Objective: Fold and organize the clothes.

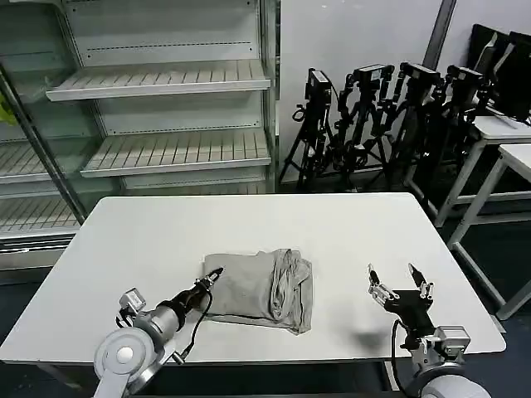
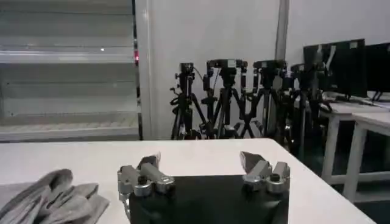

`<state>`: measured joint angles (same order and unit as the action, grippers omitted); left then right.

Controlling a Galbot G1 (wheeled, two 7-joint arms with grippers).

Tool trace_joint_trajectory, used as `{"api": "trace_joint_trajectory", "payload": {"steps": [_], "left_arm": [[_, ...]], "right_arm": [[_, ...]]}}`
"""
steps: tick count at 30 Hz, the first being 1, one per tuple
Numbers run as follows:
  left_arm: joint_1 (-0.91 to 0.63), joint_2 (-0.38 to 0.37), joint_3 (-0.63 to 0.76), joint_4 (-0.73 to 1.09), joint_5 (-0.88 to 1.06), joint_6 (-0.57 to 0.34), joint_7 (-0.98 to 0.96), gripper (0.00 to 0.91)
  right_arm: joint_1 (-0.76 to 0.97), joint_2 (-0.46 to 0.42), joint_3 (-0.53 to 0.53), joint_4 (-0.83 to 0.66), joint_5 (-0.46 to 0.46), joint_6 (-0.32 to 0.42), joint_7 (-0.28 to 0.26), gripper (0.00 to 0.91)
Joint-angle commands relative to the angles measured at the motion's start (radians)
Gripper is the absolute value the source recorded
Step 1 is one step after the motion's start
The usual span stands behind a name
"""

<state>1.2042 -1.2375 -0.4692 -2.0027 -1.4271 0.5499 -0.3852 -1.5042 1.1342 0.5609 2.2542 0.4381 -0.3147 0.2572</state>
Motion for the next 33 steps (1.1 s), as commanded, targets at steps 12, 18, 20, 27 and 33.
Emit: {"api": "trace_joint_trajectory", "payload": {"steps": [12,18,20,27,33], "left_arm": [[0.145,0.348,-0.541,0.092,-0.033,0.031,0.141,0.040],[0.178,0.494,-0.708,0.103,0.023,0.032,0.229,0.040],[0.168,0.529,-0.714,0.074,0.037,0.032,0.238,0.040],[0.088,0.483,-0.352,-0.176,0.220,0.030,0.180,0.040],[-0.107,0.272,0.240,-0.065,0.614,0.029,0.140,0.040]], "right_arm": [[0.051,-0.002,-0.028,-0.023,0.008,0.007,-0.008,0.907],[0.092,0.010,-0.057,-0.034,0.015,0.010,-0.010,0.907],[0.104,0.018,-0.075,-0.036,0.009,0.010,-0.010,0.907],[0.080,0.031,-0.090,-0.026,-0.025,0.018,-0.014,0.907],[0.028,0.027,-0.062,0.008,-0.048,0.018,-0.014,0.907]]}}
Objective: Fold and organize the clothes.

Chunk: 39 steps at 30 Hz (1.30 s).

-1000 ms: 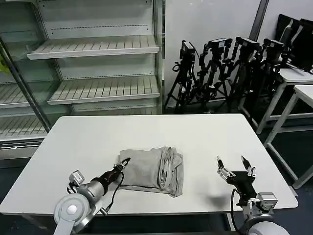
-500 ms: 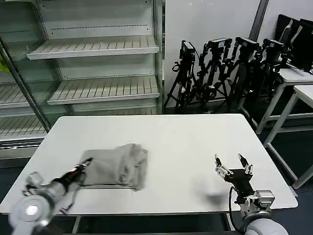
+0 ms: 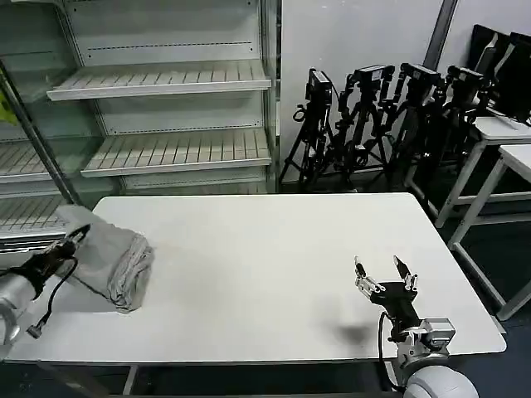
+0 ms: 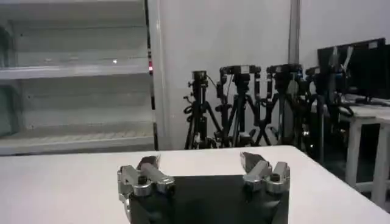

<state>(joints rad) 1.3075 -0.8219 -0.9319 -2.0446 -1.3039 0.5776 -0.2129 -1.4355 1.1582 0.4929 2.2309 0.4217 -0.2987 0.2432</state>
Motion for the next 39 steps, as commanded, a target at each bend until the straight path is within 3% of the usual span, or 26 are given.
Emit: {"api": "trace_joint_trajectory", "payload": {"steps": [1,5,8,18,19,20,24,29,35,39], "left_arm": [[-0.257,-0.189,0.772,0.003,0.519,0.001,-0.050,0.030],[-0.420,-0.402,0.977,0.126,0.582,0.002,-0.097,0.040],[-0.496,-0.502,1.060,0.244,0.608,0.002,-0.126,0.040],[-0.630,-0.643,1.171,0.431,0.659,0.001,-0.132,0.040],[-0.635,-0.647,1.175,0.435,0.663,0.001,-0.131,0.101],[-0.642,-0.652,1.178,0.439,0.672,0.000,-0.129,0.907],[-0.659,-0.657,1.168,0.438,0.693,-0.003,-0.111,0.907],[-0.664,-0.636,1.143,0.406,0.724,-0.094,-0.080,0.907],[-0.640,-0.561,1.097,0.288,0.719,-0.111,-0.039,0.907],[-0.508,-0.493,0.924,0.100,0.727,-0.150,-0.006,0.907]], "right_arm": [[-0.049,0.002,0.012,0.037,-0.034,0.002,0.000,0.907],[-0.093,0.005,0.042,0.055,-0.050,0.003,-0.003,0.907],[-0.116,0.011,0.063,0.062,-0.052,0.007,-0.005,0.907],[-0.138,0.042,0.078,0.072,-0.065,0.011,-0.008,0.907],[-0.139,0.045,0.078,0.073,-0.067,0.011,-0.008,0.907],[-0.139,0.047,0.078,0.073,-0.068,0.011,-0.008,0.907],[-0.136,0.053,0.077,0.076,-0.070,0.009,-0.006,0.907],[-0.131,0.054,0.076,0.078,-0.073,0.007,-0.006,0.907],[-0.121,0.051,0.071,0.085,-0.078,0.003,-0.004,0.907],[-0.101,0.049,0.057,0.094,-0.123,0.003,0.003,0.907]]}}
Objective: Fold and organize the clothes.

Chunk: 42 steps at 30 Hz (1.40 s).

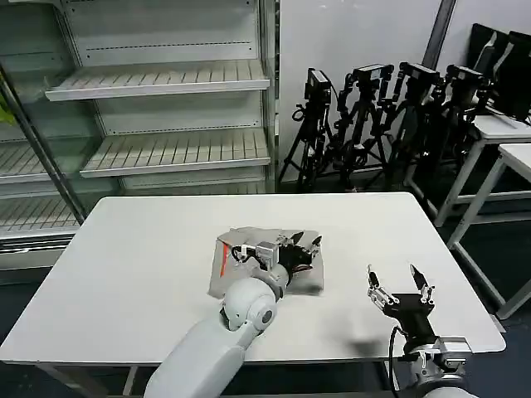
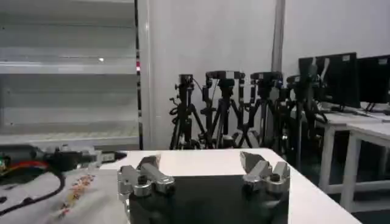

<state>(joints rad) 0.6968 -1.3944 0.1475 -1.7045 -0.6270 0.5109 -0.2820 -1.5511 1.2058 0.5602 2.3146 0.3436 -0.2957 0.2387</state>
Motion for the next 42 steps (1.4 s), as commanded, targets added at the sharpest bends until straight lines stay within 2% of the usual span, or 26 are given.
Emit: {"api": "trace_joint_trajectory", "payload": {"steps": [1,2,4,5,6,7,9,12,16,21,32,35,42], "left_arm": [[0.130,0.110,-0.178,-0.254,0.061,-0.090,0.063,0.907],[0.160,0.133,-0.223,-0.297,0.091,-0.102,0.063,0.907],[0.277,0.187,-0.290,-0.363,0.220,-0.186,0.065,0.907],[0.313,0.200,-0.317,-0.389,0.255,-0.205,0.066,0.907],[0.419,0.212,-0.372,-0.417,0.308,-0.237,0.079,0.907],[0.429,0.216,-0.401,-0.429,0.314,-0.258,0.082,0.907],[0.566,0.204,-0.478,-0.478,0.393,-0.311,0.088,0.907],[0.704,0.167,-0.541,-0.536,0.421,-0.333,0.087,0.907],[0.811,0.139,-0.574,-0.570,0.454,-0.360,0.080,0.907],[0.870,0.127,-0.585,-0.606,0.485,-0.379,0.077,0.907],[0.914,0.094,-0.573,-0.653,0.516,-0.374,0.089,0.907],[0.926,0.090,-0.573,-0.661,0.516,-0.377,0.093,0.907],[0.938,0.085,-0.566,-0.679,0.525,-0.376,0.101,0.907]], "right_arm": [[0.016,0.002,-0.012,0.011,-0.058,0.002,0.008,0.907],[0.018,0.003,-0.015,0.012,-0.072,0.003,0.011,0.907],[0.017,0.007,-0.019,0.012,-0.075,0.016,0.016,0.907],[0.015,0.008,-0.019,0.009,-0.075,0.027,0.016,0.907],[0.012,0.009,-0.021,0.008,-0.090,0.048,0.022,0.907],[0.010,0.009,-0.020,0.010,-0.096,0.044,0.023,0.907],[0.006,0.012,-0.021,0.018,-0.098,0.036,0.028,0.907],[0.004,0.016,-0.027,0.020,-0.103,0.040,0.033,0.907],[-0.004,0.017,-0.034,0.015,-0.147,0.036,0.027,0.907],[-0.026,0.026,-0.051,0.020,-0.190,0.041,0.016,0.907],[-0.041,0.037,-0.069,0.038,-0.222,0.054,0.008,0.907],[-0.049,0.041,-0.069,0.060,-0.200,0.027,0.009,0.907],[-0.063,0.050,-0.061,0.091,-0.175,0.023,0.003,0.907]]}}
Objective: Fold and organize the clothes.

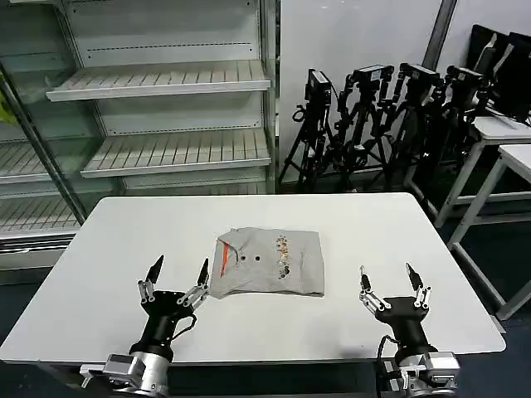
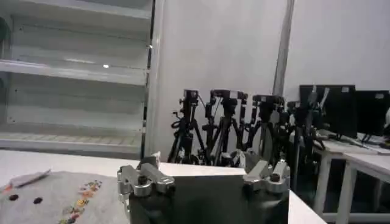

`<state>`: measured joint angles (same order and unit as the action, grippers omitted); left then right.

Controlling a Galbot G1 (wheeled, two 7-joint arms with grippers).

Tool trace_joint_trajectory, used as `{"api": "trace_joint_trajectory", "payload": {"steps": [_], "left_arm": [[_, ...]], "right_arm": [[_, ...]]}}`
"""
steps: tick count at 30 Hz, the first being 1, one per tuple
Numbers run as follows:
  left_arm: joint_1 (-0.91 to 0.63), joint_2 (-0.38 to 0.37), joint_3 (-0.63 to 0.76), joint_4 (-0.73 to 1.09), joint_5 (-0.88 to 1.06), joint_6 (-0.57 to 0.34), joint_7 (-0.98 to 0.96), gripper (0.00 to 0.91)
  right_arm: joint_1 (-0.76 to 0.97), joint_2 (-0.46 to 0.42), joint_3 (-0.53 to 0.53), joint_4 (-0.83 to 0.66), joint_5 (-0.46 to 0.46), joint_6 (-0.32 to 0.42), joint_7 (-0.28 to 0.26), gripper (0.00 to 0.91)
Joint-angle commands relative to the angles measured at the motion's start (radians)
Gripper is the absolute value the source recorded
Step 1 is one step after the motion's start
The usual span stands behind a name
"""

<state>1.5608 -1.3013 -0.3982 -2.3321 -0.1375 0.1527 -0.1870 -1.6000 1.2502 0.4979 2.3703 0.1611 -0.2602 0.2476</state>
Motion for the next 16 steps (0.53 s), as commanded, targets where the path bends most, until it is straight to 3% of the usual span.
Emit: {"api": "trace_joint_trajectory", "payload": {"steps": [1,16], "left_arm": [[0.077,-0.010,-0.018,-0.054,0.036,-0.018,0.006,0.907],[0.098,-0.011,0.000,-0.083,0.050,-0.014,0.011,0.907]], "right_arm": [[-0.015,0.007,0.003,0.038,0.006,-0.012,-0.006,0.907],[-0.042,0.030,0.034,0.078,0.019,-0.011,-0.023,0.907]]}}
